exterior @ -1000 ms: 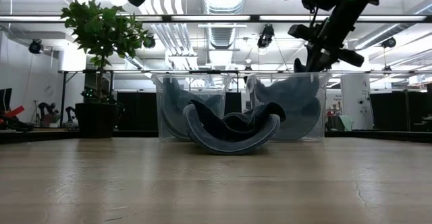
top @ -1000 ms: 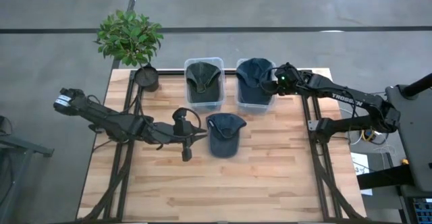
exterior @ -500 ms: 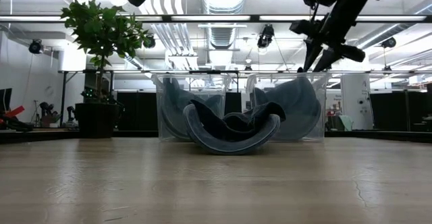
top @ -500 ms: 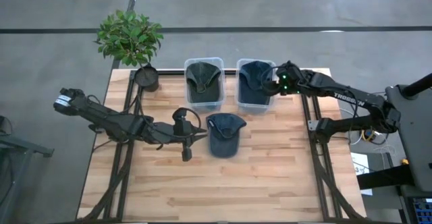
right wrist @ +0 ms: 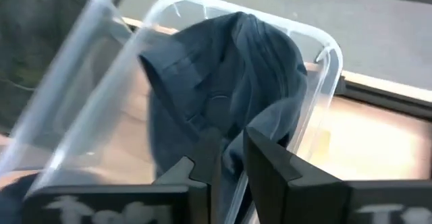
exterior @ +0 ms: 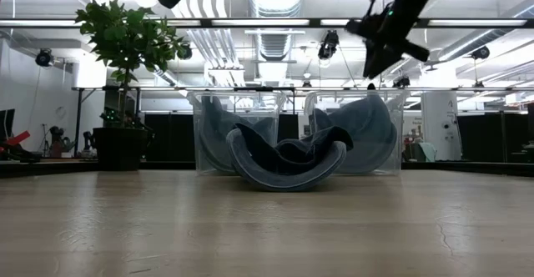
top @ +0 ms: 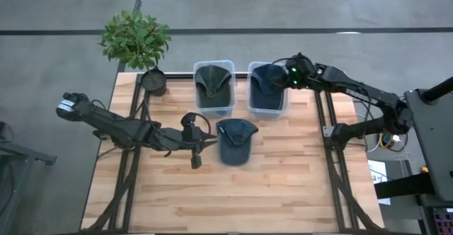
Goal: Pick & Place hat
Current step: Put the bottom blue cap into the right transparent bin, then put the blue cap into the right transparent bin
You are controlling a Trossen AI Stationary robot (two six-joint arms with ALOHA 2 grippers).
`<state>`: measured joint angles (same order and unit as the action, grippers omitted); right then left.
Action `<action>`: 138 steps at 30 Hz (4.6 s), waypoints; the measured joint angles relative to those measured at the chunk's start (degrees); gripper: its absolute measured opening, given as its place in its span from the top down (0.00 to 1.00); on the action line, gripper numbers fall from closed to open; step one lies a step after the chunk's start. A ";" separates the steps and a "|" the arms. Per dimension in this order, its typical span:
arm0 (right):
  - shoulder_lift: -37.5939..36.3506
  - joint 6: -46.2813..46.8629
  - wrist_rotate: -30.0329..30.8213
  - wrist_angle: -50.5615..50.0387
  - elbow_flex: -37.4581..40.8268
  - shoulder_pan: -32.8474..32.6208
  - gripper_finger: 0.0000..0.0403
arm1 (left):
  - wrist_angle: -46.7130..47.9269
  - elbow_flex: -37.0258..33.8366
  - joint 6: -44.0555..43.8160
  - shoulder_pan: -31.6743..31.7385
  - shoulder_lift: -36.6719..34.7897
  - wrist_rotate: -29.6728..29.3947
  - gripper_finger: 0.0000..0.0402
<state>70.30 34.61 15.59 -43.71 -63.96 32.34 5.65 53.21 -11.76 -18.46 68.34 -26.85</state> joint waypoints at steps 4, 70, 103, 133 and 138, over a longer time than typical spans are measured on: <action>6.33 -3.77 0.06 -1.05 -2.46 1.92 0.91 | 0.06 0.00 -0.10 -0.02 0.00 0.00 0.84; -7.48 15.07 12.52 -11.41 -9.97 -70.14 0.96 | 0.67 0.12 -13.78 -0.02 0.23 1.16 0.84; -44.49 -11.76 25.44 20.43 23.16 -81.83 0.96 | 9.39 4.17 -50.36 5.67 15.56 8.91 0.84; -43.68 -9.73 6.35 20.92 29.39 -59.80 0.96 | 10.96 4.52 -64.38 12.09 20.17 15.84 0.84; -43.66 -9.73 6.36 20.87 29.39 -59.80 0.96 | 10.96 4.72 -66.43 12.43 20.79 16.61 0.84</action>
<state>26.63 24.88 21.96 -22.83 -34.57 -27.46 16.61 57.93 -78.19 -6.03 89.12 -10.24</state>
